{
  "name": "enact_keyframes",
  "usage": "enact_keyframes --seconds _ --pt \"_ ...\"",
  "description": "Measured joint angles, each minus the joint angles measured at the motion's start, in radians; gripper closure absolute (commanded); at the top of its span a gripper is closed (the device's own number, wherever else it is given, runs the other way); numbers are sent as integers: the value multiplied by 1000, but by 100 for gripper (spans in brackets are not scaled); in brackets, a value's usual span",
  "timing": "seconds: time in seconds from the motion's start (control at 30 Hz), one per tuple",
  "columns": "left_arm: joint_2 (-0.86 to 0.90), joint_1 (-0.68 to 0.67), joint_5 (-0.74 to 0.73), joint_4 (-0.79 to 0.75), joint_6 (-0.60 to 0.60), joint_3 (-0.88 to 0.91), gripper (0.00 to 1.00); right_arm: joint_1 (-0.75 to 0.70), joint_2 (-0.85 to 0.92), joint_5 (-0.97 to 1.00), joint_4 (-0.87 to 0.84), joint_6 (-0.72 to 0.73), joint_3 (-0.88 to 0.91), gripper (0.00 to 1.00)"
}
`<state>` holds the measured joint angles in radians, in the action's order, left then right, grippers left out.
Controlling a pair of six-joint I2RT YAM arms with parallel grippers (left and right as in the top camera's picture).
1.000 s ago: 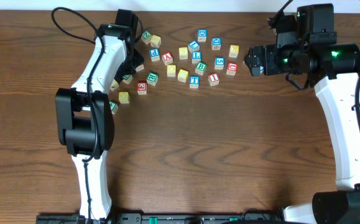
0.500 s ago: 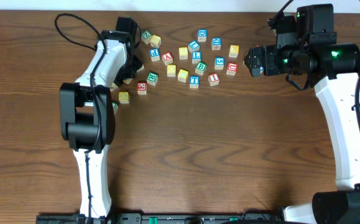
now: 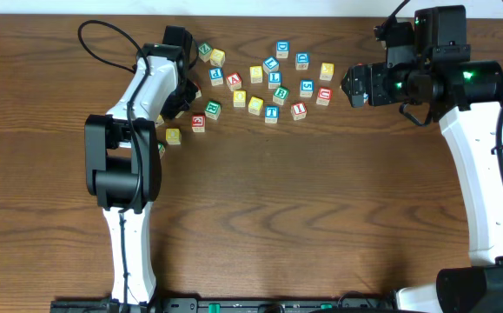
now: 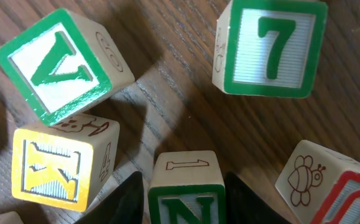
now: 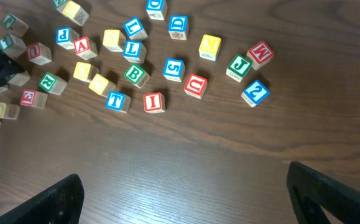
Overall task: Spell out NEURIPS
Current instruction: 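Lower left gripper onto the green-lettered N block and grasp it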
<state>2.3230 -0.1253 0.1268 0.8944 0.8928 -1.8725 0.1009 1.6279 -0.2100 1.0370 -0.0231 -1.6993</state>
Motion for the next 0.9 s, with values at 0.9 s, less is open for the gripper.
enact_keyframes --seconds 0.9 --pt "-288 -48 -19 124 -444 -4 69 0 0 0 0 0 0 1"
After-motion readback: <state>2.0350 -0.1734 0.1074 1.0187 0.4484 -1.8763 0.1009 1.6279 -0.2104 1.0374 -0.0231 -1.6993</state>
